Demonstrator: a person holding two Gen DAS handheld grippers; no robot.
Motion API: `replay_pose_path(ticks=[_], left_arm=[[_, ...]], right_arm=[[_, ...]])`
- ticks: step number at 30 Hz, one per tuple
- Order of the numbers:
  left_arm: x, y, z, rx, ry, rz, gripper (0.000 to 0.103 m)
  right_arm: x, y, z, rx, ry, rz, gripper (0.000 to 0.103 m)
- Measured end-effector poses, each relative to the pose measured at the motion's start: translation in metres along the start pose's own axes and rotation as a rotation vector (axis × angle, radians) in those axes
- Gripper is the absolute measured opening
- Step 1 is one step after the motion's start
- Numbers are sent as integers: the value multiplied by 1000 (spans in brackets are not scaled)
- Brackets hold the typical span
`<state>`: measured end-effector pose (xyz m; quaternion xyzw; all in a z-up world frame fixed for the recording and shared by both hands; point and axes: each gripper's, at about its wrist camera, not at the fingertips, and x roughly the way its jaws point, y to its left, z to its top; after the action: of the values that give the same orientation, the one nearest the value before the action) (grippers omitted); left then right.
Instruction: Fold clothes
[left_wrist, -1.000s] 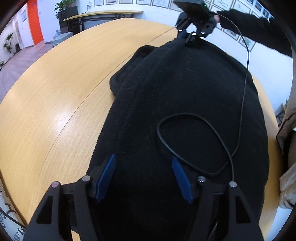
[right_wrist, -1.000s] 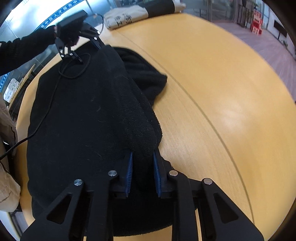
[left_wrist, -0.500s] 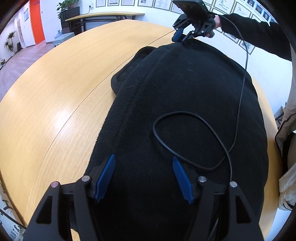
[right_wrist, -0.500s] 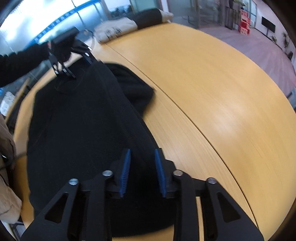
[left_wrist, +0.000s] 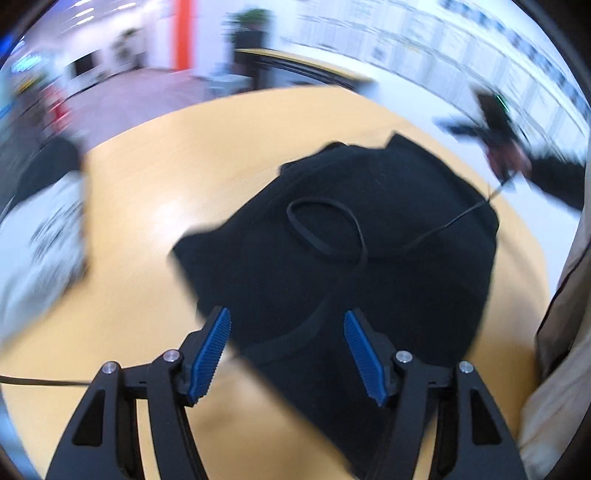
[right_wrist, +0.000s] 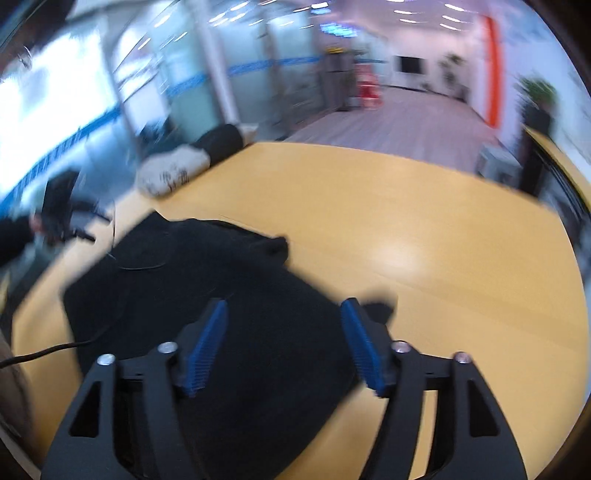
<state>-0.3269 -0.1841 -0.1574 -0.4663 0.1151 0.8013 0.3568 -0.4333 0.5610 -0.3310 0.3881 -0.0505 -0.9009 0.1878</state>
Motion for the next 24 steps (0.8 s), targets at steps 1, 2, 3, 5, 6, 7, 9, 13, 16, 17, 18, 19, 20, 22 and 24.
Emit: replay_pose_path(ticks=[1, 2, 3, 5, 6, 7, 9, 13, 16, 17, 18, 19, 20, 22, 24], left_arm=[[-26, -8, -24, -52, 16, 37, 68], [-39, -16, -37, -78, 32, 61, 68], [-63, -27, -59, -113, 65, 101, 68], [-97, -23, -77, -155, 108, 132, 68], [-111, -22, -82, -169, 120, 141, 68], [-135, -21, -81, -176, 125, 145, 69], [-137, -34, -76, -156, 113, 137, 72], [-51, -41, -63, 9, 105, 62, 73], [10, -73, -35, 206, 88, 27, 73], [30, -83, -25, 272, 82, 16, 72], [50, -94, -16, 337, 76, 5, 72], [64, -102, -4, 396, 67, -7, 72], [78, -110, 9, 453, 58, -20, 72], [109, -125, 29, 566, 56, -46, 72], [135, -135, 45, 631, 82, -88, 72]], right_arm=[[-19, 10, -23, 75, -9, -19, 72], [-37, 18, -47, 167, -17, -36, 72], [-54, 25, -72, 270, -23, -52, 73], [-78, 31, -111, 426, -25, -66, 76], [-85, 34, -129, 482, -18, -72, 76], [-89, 36, -142, 518, -7, -71, 77], [-84, 45, -157, 556, -5, -57, 77], [-54, 63, -169, 610, -44, -32, 77], [-26, 61, -178, 675, -66, -47, 77], [-19, 59, -182, 712, -80, -52, 77], [-11, 58, -186, 749, -93, -57, 78], [-5, 58, -188, 777, -108, -58, 79], [-1, 57, -186, 793, -130, -60, 80], [7, 57, -182, 819, -182, -68, 81], [12, 57, -176, 833, -228, -93, 83]])
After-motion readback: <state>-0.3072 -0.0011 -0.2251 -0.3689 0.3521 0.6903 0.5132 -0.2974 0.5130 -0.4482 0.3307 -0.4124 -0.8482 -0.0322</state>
